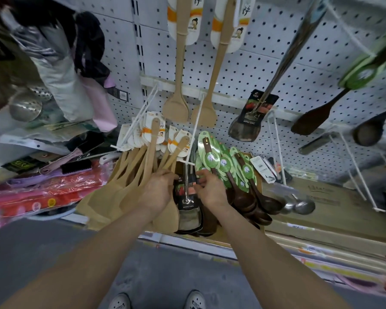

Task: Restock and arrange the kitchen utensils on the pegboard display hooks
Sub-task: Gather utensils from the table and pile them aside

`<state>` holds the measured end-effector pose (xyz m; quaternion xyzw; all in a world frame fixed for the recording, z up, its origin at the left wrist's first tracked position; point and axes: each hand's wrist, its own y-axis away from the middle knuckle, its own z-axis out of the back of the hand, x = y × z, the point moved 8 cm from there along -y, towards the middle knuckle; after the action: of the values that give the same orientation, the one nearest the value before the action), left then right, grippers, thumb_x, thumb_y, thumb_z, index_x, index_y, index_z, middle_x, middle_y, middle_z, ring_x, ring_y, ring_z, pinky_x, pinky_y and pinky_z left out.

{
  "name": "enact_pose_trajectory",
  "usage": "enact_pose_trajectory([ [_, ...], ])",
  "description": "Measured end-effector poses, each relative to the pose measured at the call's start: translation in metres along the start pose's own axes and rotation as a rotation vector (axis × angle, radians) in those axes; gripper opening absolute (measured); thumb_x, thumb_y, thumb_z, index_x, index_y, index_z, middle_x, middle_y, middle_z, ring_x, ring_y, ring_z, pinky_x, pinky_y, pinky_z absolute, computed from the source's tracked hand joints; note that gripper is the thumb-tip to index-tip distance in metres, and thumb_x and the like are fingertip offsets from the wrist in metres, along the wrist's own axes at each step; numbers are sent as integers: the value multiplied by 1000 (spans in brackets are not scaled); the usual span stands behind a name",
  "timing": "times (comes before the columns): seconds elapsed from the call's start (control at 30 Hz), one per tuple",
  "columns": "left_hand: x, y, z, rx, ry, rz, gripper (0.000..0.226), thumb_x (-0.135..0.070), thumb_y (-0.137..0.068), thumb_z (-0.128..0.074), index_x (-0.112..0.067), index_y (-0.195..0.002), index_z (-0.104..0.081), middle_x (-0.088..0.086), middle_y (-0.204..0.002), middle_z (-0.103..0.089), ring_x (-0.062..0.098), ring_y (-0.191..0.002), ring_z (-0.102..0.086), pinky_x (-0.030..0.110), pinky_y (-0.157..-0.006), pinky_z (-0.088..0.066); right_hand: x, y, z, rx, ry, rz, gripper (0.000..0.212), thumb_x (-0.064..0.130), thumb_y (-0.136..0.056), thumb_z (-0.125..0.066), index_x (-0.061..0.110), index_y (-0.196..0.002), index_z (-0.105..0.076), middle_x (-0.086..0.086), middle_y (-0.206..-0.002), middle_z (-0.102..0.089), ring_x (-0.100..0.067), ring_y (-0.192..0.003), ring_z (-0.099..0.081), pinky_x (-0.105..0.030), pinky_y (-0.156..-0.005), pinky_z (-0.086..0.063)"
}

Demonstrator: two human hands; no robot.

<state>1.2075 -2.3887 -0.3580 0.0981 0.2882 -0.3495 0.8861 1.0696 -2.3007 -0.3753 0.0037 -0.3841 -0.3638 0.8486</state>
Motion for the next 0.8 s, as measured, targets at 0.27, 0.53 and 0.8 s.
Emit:
enact_pose_trajectory([
  [0.27, -21, 20, 43, -73, 65, 47, 26, -7, -90, -61, -13, -114, -70, 8, -115, -66, 24, -104, -62, 26, -89, -44, 31, 29, 17, 16, -28, 107, 36, 12, -90, -65, 19, -125, -60, 2, -97, -60, -16, -88, -59, -30, -76, -51],
  [0.53, -25, 31, 80, -89, 93, 58, 26, -16, -90, -63, -18, -116, -68, 1, -116, -67, 21, -107, -61, 29, -92, -46, 64, 50, 20, 20, -24, 145, 34, 17, -93, -64, 19, -127, -59, -3, -106, -64, -17, -86, -60, -25, -73, -46],
  [0.8, 5, 21, 111, 31, 68, -76, 22, -20, -91, -63, -21, -111, -71, -6, -108, -70, 13, -98, -62, 18, -72, -37, 100, 64, 3, -70, -37, 47, 30, 15, -93, -63, 17, -122, -61, 3, -93, -61, -22, -84, -64, -32, -84, -53],
])
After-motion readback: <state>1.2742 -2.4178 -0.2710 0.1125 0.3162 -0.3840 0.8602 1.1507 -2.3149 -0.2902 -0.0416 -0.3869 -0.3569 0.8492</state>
